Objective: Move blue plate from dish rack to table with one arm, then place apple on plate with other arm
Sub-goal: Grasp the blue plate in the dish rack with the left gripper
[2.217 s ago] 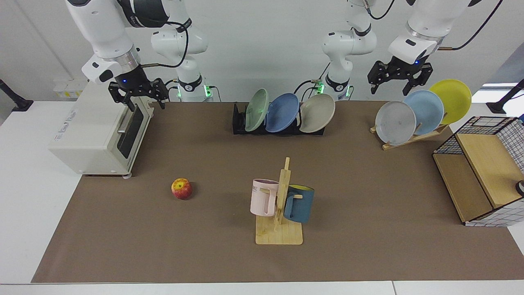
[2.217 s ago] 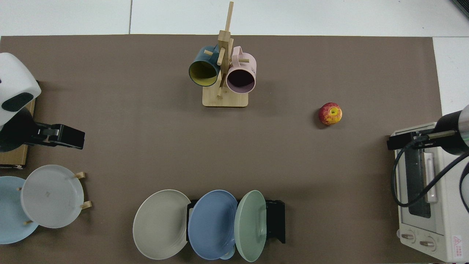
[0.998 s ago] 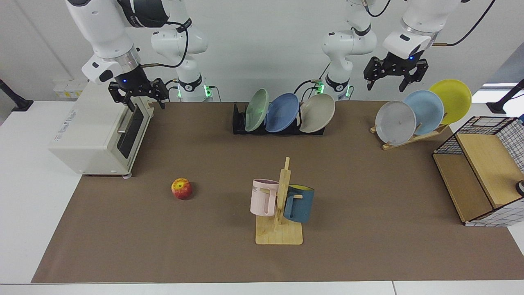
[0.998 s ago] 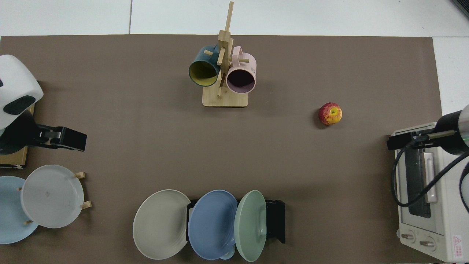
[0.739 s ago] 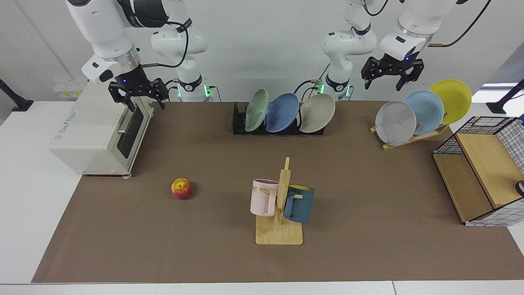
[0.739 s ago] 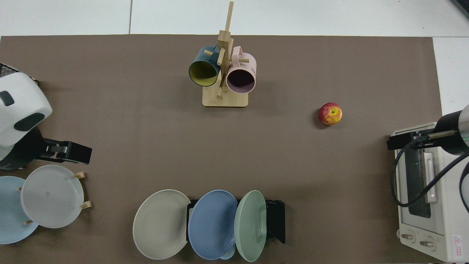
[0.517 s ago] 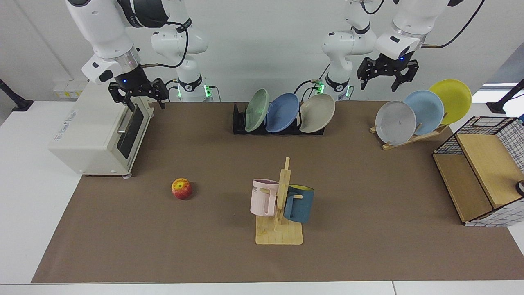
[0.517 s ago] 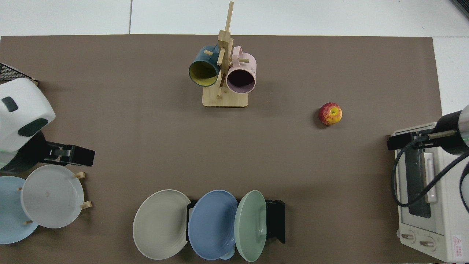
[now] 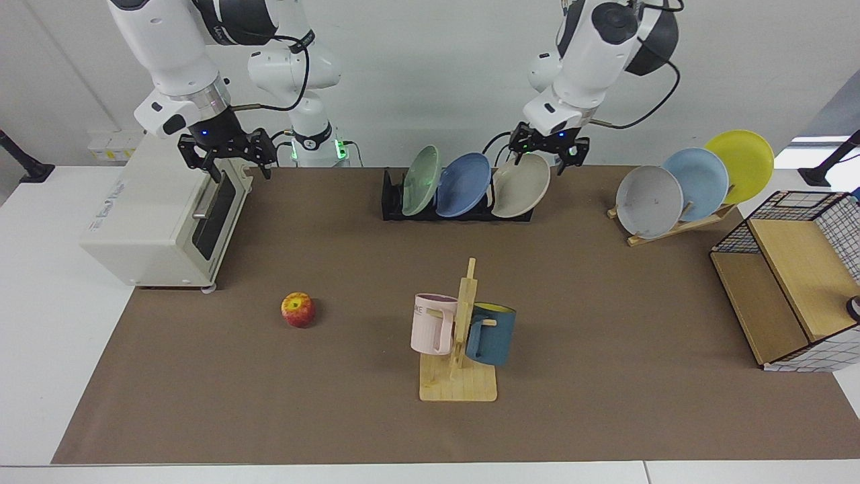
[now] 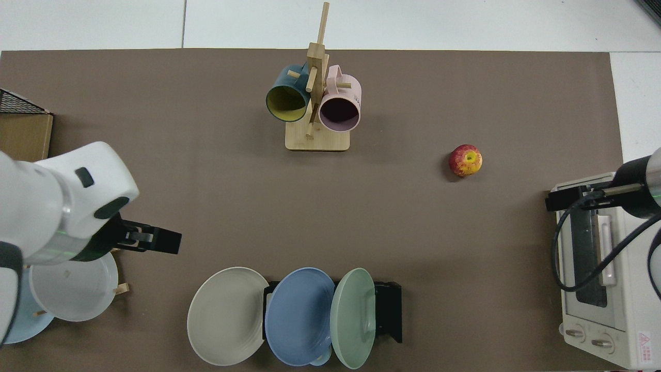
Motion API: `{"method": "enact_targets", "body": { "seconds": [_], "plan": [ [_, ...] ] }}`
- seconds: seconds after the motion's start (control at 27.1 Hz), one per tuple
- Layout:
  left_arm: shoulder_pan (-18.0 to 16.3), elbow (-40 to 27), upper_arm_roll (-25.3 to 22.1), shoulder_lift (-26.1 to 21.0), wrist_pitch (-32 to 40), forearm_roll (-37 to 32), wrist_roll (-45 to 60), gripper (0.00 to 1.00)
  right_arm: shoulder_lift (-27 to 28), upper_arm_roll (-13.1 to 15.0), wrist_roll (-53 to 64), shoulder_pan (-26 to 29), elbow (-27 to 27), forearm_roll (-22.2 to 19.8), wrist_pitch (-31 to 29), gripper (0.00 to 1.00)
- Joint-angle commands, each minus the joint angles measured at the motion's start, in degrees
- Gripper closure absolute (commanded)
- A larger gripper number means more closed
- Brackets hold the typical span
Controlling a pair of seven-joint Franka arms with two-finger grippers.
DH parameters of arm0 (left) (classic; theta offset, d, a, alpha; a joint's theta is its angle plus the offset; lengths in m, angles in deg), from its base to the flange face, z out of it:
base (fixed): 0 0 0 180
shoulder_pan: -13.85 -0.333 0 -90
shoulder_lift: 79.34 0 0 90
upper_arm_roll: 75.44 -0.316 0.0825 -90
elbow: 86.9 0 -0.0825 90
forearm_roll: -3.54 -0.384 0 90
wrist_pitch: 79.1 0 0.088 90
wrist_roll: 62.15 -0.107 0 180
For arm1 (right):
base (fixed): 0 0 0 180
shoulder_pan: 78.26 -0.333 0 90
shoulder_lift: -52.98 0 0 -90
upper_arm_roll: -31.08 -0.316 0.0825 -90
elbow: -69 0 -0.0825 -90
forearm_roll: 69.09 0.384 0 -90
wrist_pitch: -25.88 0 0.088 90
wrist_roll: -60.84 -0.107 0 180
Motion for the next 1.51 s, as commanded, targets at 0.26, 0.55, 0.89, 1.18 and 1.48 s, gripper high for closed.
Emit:
{"method": "enact_targets", "body": {
  "seconds": [0.26,0.55,0.89,1.18,1.48],
  "plan": [
    [-0.39,-17.78,9.99,7.07,-13.75,9.24,0.92,0.00,-0.61,-0.56,-0.98,0.72,-0.68,0.31,-0.04,0.00],
    [-0.13,-23.41,14.22,7.86,-23.61,10.56,1.19,0.00,-0.61,-0.56,-0.98,0.72,-0.68,0.31,-0.04,0.00],
    [0.31,-25.27,15.28,8.83,-25.81,10.65,2.50,0.00,-0.61,-0.56,-0.98,0.72,-0.68,0.31,-0.04,0.00],
    [0.40,-27.99,18.44,12.52,-27.83,11.44,9.79,0.44,-0.61,-0.56,-0.98,0.72,-0.68,0.31,-0.04,0.00],
    [0.40,-28.08,19.06,12.96,-27.66,11.62,10.50,0.77,-0.61,-0.56,-0.98,0.72,-0.68,0.31,-0.04,0.00]
  ]
}}
